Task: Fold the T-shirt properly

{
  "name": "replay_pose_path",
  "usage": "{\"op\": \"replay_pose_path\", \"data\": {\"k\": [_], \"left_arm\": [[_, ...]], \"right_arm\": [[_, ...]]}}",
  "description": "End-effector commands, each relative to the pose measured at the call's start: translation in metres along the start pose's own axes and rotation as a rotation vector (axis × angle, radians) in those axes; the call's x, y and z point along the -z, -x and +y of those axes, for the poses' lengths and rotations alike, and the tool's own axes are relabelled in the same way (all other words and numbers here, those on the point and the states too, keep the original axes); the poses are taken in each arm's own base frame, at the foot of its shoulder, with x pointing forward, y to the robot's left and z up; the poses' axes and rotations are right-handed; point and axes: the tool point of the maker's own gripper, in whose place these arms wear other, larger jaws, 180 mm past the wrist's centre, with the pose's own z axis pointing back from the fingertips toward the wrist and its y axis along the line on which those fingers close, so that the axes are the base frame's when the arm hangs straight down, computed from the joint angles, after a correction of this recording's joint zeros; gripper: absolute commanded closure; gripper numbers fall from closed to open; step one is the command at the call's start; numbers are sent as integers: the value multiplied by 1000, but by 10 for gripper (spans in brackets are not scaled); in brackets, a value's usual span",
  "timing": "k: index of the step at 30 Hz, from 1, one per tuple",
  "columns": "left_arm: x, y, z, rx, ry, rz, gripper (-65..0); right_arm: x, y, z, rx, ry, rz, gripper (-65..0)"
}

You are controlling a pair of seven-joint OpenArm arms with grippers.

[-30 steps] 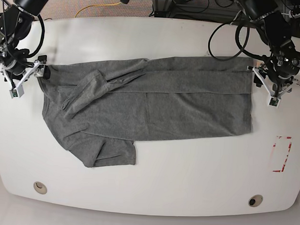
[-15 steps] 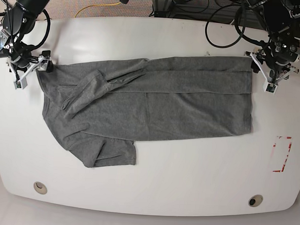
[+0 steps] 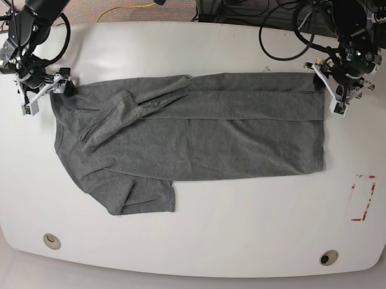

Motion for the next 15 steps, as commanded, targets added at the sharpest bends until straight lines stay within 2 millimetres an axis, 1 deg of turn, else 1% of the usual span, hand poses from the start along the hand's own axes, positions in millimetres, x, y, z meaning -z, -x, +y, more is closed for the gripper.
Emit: {"op": "replay_pose_path", "data": {"k": [1, 3, 5, 6, 8, 11, 12, 13, 14, 15], "left_arm": [[-2, -13, -3, 25, 7, -38, -319], [-1, -13, -7, 33, 18, -36, -319], [1, -8, -10, 31, 28, -23, -319], [5, -4, -15, 20, 44, -12, -319], [11, 2, -17, 8, 60, 6, -319], [24, 14, -23, -20, 96, 45, -310], [27, 18, -24, -27, 104, 58, -289], [30, 22, -26, -35, 114, 70, -246], [31, 26, -26, -38, 118, 78, -200], [32, 27, -22, -34, 113, 81, -136]], "right_arm": [[-2, -8, 0, -9, 1, -21, -531], [-1, -7, 2, -6, -3, -21, -531], [-1, -6, 2, -5, -4, -19, -530], [-1, -6, 3, -5, -4, -18, -522], [0, -5, 4, -3, -7, -18, -477], [0, -5, 4, -1, -9, -19, -336], [0, -5, 4, -1, -9, -18, -287], [1, -3, 5, 1, -11, -16, -212], [2, -3, 7, 4, -15, -17, -174], [3, -2, 8, 5, -16, -14, -117]]}}
